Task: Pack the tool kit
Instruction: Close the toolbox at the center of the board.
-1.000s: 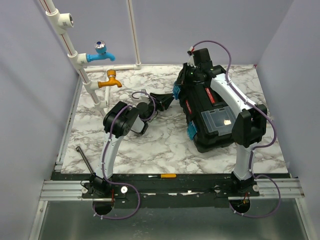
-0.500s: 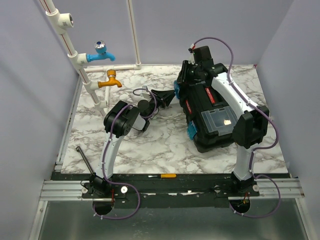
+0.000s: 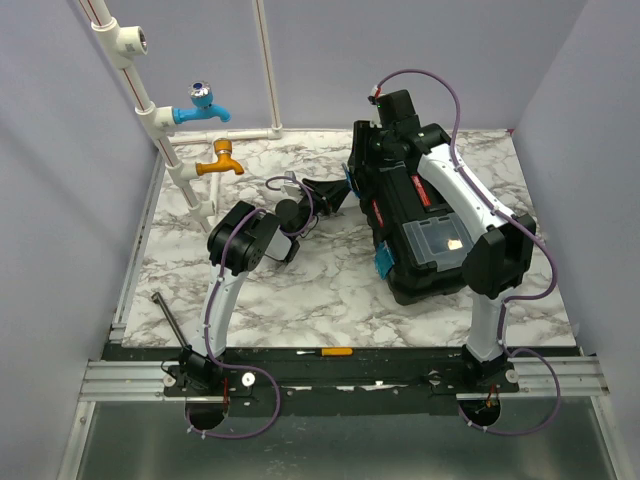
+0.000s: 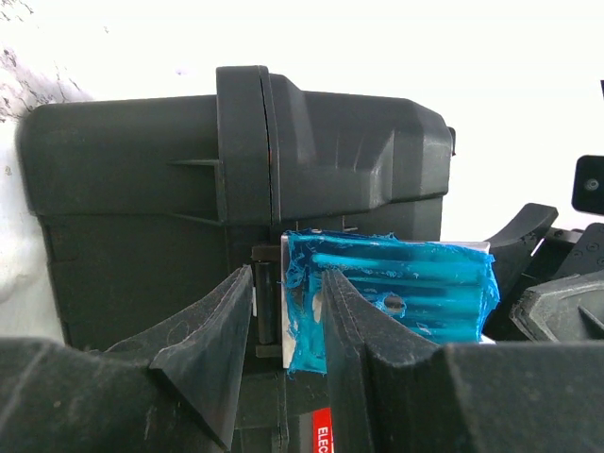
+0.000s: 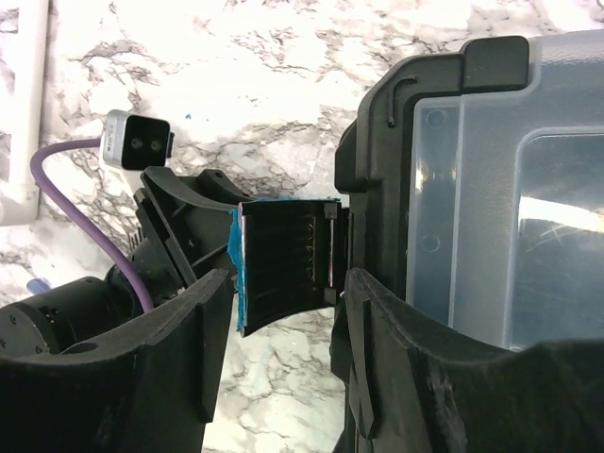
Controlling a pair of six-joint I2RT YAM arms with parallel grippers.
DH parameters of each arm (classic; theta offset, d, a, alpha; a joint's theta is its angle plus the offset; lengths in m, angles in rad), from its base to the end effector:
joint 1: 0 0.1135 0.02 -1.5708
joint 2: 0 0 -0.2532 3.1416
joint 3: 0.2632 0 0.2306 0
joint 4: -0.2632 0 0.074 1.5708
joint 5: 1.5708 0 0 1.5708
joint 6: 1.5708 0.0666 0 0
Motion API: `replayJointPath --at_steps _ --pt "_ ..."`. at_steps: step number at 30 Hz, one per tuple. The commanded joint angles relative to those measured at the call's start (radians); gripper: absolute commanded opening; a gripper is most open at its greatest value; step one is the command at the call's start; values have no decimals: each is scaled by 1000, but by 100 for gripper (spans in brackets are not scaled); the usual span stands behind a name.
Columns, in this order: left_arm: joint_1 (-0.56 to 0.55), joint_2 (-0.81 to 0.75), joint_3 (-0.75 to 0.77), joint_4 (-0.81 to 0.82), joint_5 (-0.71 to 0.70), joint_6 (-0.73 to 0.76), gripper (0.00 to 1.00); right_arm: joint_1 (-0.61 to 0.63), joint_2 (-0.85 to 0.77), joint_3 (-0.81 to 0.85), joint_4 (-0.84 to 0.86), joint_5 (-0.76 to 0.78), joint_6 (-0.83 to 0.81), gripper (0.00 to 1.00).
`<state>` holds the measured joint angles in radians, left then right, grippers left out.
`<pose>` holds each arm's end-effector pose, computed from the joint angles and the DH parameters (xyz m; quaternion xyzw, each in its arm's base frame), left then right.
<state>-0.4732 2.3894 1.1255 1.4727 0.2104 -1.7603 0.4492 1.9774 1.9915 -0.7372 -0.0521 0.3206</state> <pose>0.4080 -0.2245 0.1212 -0.3104 0.5498 -0.7234 0.2795 0.4014 0.1974 0.3162 -0.0692 0.9086 0.1764 0.3721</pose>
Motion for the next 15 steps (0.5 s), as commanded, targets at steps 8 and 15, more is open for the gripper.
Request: replayJointPath --at_steps 8,15 --pt "-5 -27 4 48 0 27 38 91 42 112 -101 -28 -79 17" --pt "-5 -30 1 49 -2 28 38 130 133 169 -122 -20 -56 2"
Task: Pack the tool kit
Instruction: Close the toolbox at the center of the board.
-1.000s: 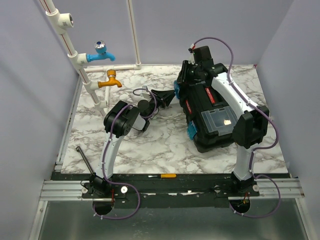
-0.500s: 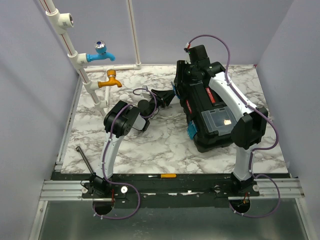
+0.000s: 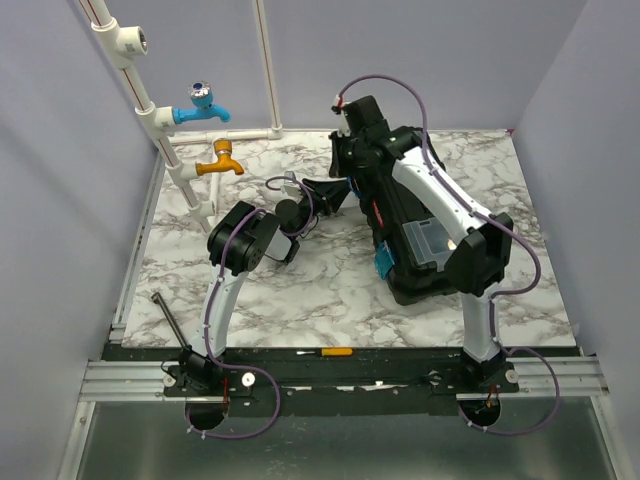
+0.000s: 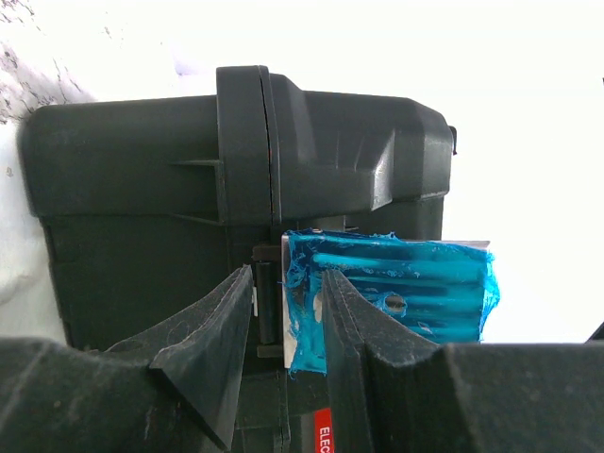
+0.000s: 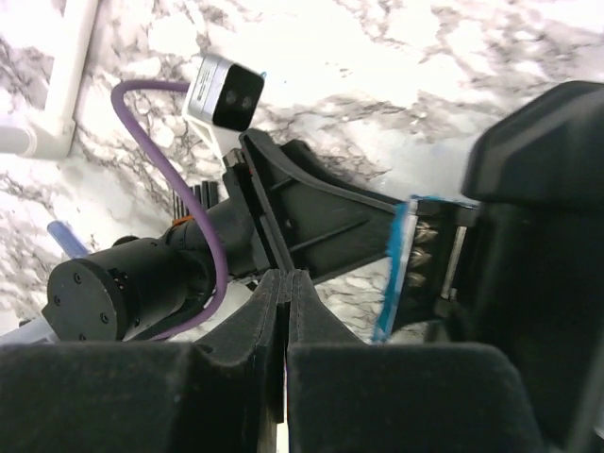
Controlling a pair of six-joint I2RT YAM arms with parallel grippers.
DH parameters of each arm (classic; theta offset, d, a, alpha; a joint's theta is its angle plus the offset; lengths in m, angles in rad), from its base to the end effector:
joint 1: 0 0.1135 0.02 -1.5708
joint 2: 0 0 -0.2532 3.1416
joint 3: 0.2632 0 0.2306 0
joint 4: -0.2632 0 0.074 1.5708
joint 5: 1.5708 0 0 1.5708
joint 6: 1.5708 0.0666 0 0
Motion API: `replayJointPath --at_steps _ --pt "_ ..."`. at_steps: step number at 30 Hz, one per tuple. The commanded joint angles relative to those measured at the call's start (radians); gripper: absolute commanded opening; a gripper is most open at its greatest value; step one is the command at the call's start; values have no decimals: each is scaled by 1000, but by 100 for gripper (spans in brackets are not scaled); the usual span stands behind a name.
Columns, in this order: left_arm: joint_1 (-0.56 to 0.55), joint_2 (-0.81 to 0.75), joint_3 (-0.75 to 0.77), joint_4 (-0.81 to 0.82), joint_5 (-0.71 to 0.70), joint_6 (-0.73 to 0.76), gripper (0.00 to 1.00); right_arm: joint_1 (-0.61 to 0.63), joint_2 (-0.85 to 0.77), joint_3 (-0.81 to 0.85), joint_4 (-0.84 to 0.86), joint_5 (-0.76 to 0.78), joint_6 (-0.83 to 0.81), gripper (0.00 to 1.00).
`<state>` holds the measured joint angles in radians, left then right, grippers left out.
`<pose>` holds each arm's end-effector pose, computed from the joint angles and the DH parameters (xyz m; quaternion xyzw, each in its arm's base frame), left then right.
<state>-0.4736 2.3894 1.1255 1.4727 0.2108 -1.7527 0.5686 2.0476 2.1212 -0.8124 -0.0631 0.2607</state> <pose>0.4079 -0.2247 0.1212 -0.3081 0.5511 -0.7224 0.2820 0.3834 0.2500 0.3201 -0.1528 0.9015 0.1891 0.3581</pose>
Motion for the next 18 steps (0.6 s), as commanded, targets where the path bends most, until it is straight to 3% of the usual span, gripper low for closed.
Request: replayJointPath --at_steps 1,8,18 --pt "-5 -31 1 50 -2 20 38 11 73 46 -54 11 6 1" --pt "-5 -29 -4 52 -2 19 38 -3 73 40 -80 236 8 1" --pt "-5 -27 -13 62 -4 17 38 -52 7 -43 -50 269 7 1"
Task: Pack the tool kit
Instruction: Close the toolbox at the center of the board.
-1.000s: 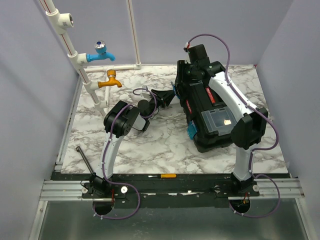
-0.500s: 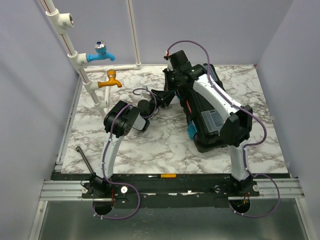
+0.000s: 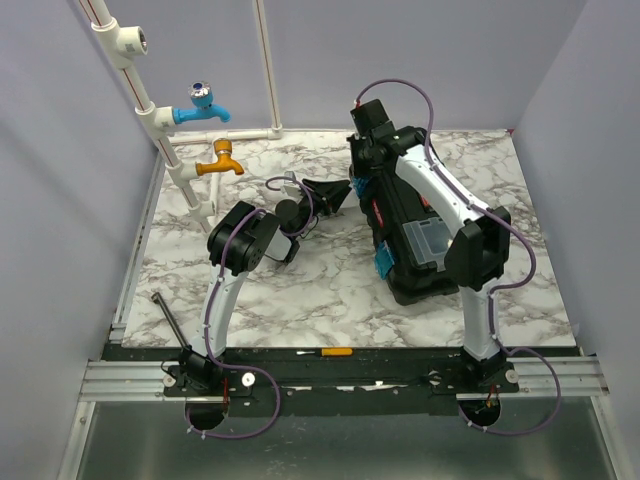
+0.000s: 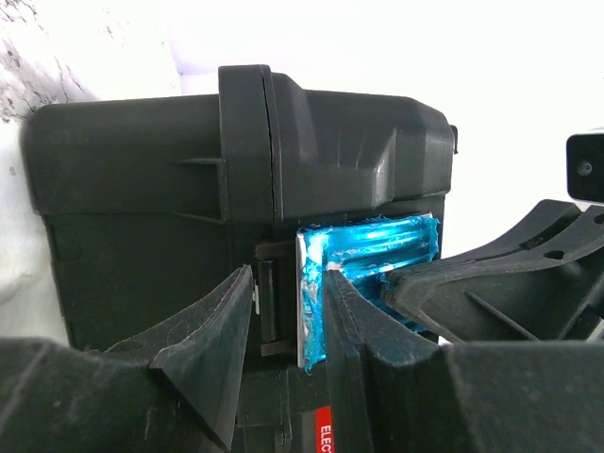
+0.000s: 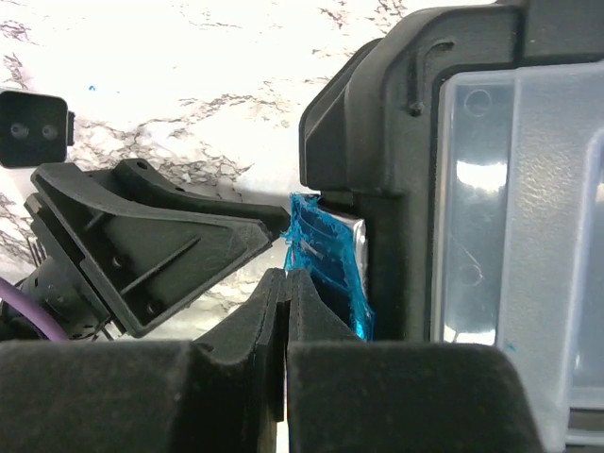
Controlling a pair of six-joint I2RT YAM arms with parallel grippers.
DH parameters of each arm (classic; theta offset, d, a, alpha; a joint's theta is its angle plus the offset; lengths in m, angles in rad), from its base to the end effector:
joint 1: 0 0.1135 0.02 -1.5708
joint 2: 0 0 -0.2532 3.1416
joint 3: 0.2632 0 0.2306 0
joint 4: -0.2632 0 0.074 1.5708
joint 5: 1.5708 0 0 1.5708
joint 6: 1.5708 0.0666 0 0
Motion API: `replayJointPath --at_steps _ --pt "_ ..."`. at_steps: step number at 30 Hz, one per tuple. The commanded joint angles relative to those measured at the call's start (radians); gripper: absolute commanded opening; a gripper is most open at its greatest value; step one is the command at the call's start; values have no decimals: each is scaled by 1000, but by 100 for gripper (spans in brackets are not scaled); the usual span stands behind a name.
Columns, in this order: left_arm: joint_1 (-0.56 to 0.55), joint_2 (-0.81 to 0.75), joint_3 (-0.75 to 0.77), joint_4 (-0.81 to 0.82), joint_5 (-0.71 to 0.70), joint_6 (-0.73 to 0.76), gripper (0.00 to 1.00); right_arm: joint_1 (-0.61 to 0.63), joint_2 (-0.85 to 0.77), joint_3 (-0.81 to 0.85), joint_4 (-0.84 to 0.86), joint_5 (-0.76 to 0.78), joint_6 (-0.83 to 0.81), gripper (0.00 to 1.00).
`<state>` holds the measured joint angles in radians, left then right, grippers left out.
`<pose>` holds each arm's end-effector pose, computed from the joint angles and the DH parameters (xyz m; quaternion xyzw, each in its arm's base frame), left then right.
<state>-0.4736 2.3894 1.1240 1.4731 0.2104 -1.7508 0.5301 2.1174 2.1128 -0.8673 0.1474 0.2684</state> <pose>0.4076 -0.2246 0.1209 -0.3080 0.5517 -0.7218 0.2826 0.4057 0.2264 0.2817 -0.0973 0.9323 0.0690 0.3415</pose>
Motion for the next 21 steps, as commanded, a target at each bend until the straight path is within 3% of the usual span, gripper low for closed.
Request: replayJointPath --at_steps 1,3,10,21 --pt "-5 -25 -13 63 -3 14 38 -13 -69 -40 5 65 -1 1" --pt "-5 -22 -13 73 -6 12 39 -15 -77 -48 5 76 0 1" --pt "-5 -26 -15 86 -13 17 60 -15 -78 -25 -25 82 -5 1" --pt "-10 -5 53 64 5 17 58 -13 -54 45 -92 122 -3 19"
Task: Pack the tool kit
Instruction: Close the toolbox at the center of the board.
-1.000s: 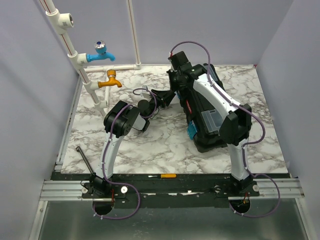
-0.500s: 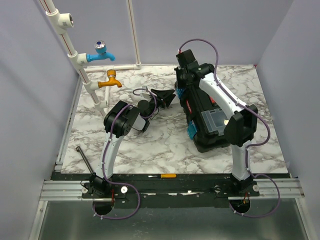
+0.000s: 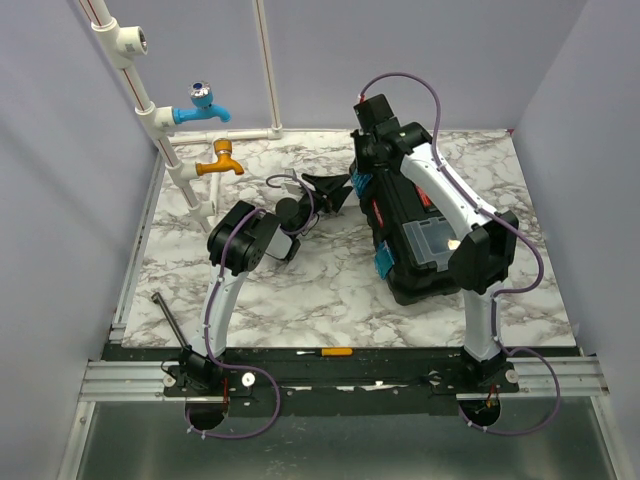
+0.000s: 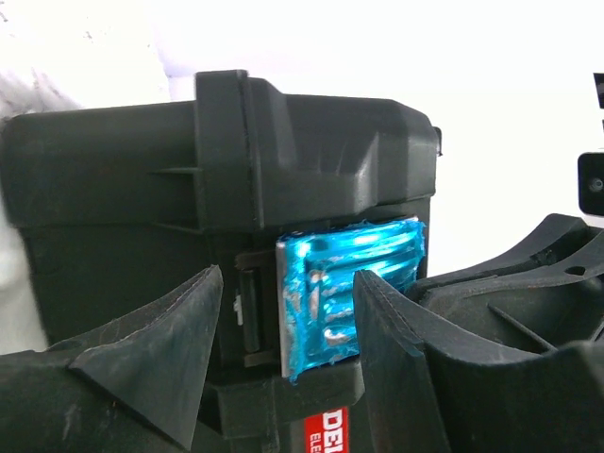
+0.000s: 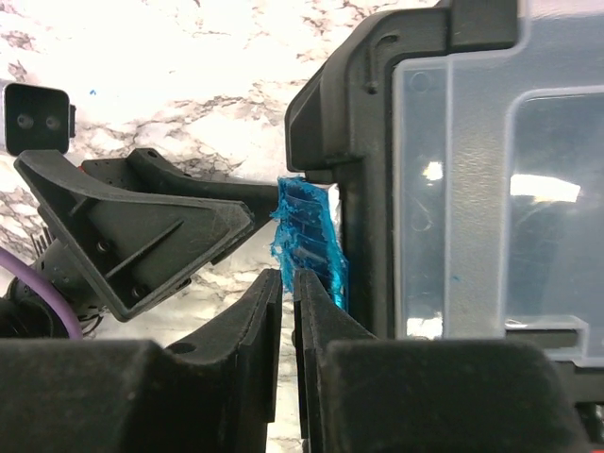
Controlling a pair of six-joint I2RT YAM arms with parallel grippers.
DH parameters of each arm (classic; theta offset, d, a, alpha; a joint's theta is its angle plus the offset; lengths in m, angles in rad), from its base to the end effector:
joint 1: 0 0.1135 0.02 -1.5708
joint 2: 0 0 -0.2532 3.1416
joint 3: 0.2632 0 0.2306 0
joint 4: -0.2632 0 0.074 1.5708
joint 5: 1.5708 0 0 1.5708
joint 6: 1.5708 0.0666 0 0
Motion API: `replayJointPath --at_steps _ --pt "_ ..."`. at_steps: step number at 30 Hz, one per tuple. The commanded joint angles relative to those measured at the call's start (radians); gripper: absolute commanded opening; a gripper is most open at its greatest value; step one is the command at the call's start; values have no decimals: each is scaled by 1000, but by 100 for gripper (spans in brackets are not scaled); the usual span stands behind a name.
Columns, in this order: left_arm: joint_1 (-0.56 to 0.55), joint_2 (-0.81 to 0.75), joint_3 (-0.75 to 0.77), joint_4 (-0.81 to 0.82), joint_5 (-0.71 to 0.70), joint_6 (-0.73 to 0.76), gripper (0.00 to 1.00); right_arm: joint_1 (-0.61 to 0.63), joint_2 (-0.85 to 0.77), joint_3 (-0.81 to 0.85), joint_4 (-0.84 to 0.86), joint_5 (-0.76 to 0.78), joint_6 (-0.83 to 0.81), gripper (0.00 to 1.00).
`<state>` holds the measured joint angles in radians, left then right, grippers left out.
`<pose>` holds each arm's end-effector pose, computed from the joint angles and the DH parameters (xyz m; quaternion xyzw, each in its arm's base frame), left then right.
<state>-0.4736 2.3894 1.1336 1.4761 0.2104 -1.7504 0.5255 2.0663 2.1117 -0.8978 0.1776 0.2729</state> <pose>0.4090 -0.2252 0.1238 -0.3046 0.5480 -0.7250 0.2849 0.3969 0.2165 0.3012 -0.0865 0.9290 0.0596 0.3549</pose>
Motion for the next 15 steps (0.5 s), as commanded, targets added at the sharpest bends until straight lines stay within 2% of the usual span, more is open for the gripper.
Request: replayJointPath --at_steps 1,15 --pt "-11 -7 49 58 8 19 58 -9 -5 49 -64 96 -10 20" --pt "-22 -5 59 53 8 23 56 -6 -1 71 -89 135 -18 26"
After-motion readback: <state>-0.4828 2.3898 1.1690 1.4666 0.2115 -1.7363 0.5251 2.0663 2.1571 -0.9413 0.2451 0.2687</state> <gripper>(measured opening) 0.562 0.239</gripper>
